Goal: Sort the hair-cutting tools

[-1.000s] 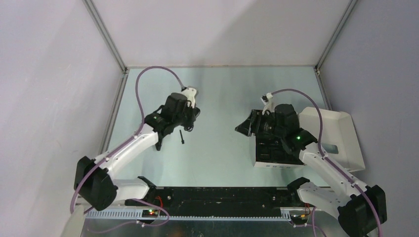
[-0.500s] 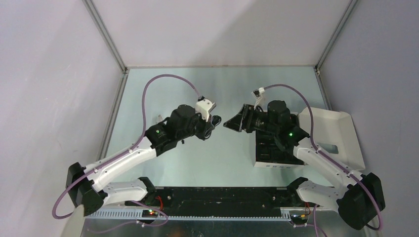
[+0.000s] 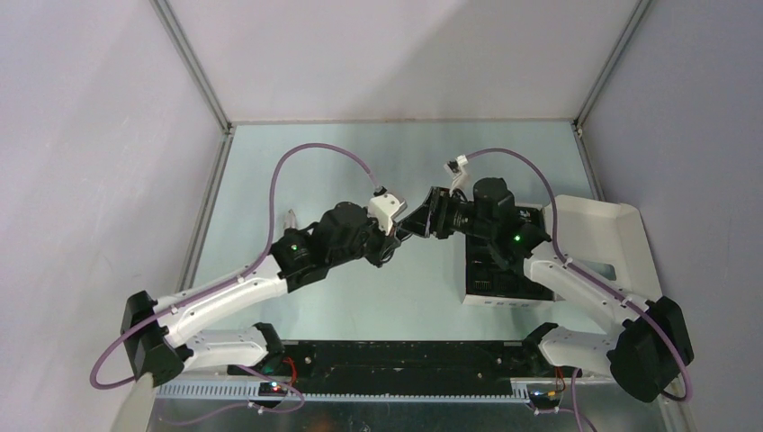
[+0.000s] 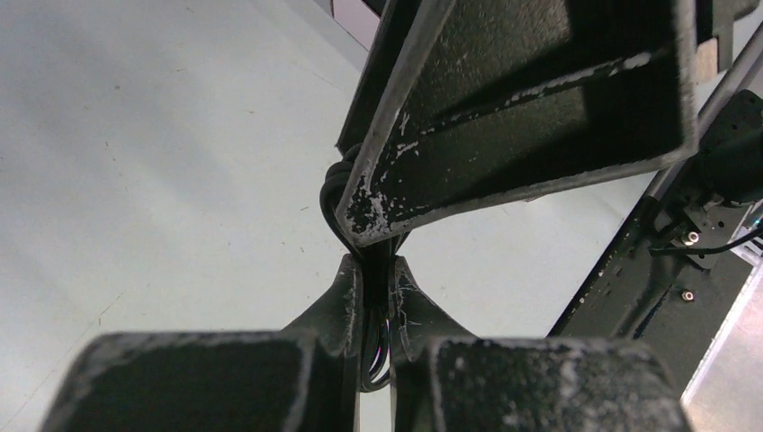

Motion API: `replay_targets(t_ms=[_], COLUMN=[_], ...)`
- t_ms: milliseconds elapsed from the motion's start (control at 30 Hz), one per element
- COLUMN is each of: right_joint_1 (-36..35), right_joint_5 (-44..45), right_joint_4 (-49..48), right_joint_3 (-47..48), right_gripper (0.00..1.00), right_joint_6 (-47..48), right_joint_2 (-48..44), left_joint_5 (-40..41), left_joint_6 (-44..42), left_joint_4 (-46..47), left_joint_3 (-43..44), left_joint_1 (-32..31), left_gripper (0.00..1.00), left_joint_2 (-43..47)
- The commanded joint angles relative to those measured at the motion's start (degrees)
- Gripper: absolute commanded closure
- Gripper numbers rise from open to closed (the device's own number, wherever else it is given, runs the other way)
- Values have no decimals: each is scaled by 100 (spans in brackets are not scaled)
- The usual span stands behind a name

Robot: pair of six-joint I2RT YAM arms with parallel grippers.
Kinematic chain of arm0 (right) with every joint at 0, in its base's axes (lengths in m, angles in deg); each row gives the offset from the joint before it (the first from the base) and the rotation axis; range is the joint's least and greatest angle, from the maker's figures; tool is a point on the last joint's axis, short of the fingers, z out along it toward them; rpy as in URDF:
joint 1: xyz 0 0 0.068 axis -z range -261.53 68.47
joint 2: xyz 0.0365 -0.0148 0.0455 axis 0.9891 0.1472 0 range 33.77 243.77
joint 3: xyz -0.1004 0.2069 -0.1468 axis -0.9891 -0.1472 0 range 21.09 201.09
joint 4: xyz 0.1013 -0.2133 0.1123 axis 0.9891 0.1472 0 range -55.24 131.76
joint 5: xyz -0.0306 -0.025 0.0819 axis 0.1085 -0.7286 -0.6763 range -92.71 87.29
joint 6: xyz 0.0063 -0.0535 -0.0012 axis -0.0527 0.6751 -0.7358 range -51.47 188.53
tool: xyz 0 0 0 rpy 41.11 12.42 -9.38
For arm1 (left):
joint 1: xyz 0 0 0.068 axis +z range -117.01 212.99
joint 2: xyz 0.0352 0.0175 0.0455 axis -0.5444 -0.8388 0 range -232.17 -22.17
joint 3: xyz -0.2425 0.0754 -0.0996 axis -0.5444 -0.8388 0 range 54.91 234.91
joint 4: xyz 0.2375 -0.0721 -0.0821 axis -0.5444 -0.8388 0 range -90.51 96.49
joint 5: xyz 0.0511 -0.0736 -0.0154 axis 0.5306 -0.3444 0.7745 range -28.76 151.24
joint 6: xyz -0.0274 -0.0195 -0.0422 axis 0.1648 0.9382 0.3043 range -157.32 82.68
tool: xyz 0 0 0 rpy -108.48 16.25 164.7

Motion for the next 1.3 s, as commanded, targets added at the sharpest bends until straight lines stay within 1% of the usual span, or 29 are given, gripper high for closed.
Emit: replay_targets(t_ms=[0, 33, 67, 100, 133, 167, 200, 267, 333, 367, 400, 433, 467, 500, 533, 567, 600, 667, 800, 833, 867, 900, 1000, 1033, 1067, 1100, 1167, 1200, 1267], right_joint_1=[-94, -93, -99, -100, -92, -92, -81, -44, 41, 93, 191, 256, 406, 491, 699, 932, 1066, 1501, 2460, 2776, 2933, 3226, 3903, 4010, 4203, 4288, 4508, 4628, 4730], right_joint_5=[43, 49, 49, 48, 51, 62, 96, 166, 203, 213, 229, 243, 309, 353, 435, 532, 593, 790, 1151, 1289, 1371, 1531, 1844, 2043, 2130, 2303, 2525, 2615, 2731], right_joint_4=[8, 76, 104, 151, 176, 219, 274, 502, 629, 670, 776, 836, 995, 1091, 1300, 1415, 1621, 1937, 2339, 2387, 2475, 2525, 2540, 2482, 2436, 2338, 2192, 2159, 2003], right_joint_3=[306, 307, 307, 307, 308, 312, 331, 370, 387, 391, 394, 399, 407, 406, 407, 405, 405, 404, 404, 400, 398, 398, 332, 276, 248, 192, 117, 103, -17], right_gripper=[48, 51, 58, 63, 73, 79, 90, 100, 100, 100, 100, 100, 100, 100, 100, 100, 100, 100, 100, 100, 100, 100, 100, 100, 100, 100, 100, 100, 100], right_joint_6=[20, 43, 58, 66, 90, 108, 135, 207, 258, 271, 319, 359, 455, 506, 597, 648, 771, 959, 1256, 1339, 1357, 1377, 1378, 1369, 1368, 1384, 1376, 1358, 1219], right_joint_2=[40, 29, 23, 3, -12, -46, -63, -114, -179, -234, -267, -331, -373, -465, -559, -610, -702, -839, -1036, -1055, -1080, -1085, -1132, -1147, -1172, -1171, -1108, -1082, -996], left_joint_5=[209, 226, 244, 268, 291, 343, 390, 472, 573, 611, 720, 785, 948, 1022, 1183, 1276, 1427, 1496, 1260, 1247, 1246, 1281, 1465, 1632, 1813, 2308, 2967, 3148, 3729], left_joint_6=[-194, -210, -237, -249, -269, -278, -296, -319, -322, -327, -337, -338, -355, -401, -419, -439, -438, -359, -51, 35, 72, 154, 314, 362, 362, 319, 239, 226, 245], left_joint_4=[273, 262, 259, 261, 258, 270, 272, 290, 332, 356, 368, 367, 297, 246, 124, 62, -63, -278, -619, -652, -736, -789, -976, -986, -985, -957, -813, -731, -382], left_joint_3=[290, 307, 316, 315, 309, 302, 293, 257, 216, 199, 177, 166, 169, 184, 210, 218, 223, 209, 78, 37, -37, -95, -277, -406, -481, -619, -863, -960, -1309], left_joint_1=[-68, -68, -68, -68, -68, -68, -68, -68, -68, -68, -68, -63, -56, -49, -21, 4, 91, 381, 1380, 1749, 1917, 2283, 3029, 3378, 3492, 3584, 3611, 3617, 3615], left_gripper=[94, 94, 93, 91, 89, 84, 82, 74, 55, 51, 42, 37, 29, 26, 20, 17, 12, 7, 1, 1, 0, 0, 0, 0, 0, 0, 0, 0, 0], left_joint_2=[-14, -9, -3, 3, 7, 14, 21, 58, 131, 206, 249, 354, 411, 537, 676, 752, 926, 1212, 1868, 1985, 2214, 2312, 2807, 2908, 3086, 3161, 3383, 3539, 3802])
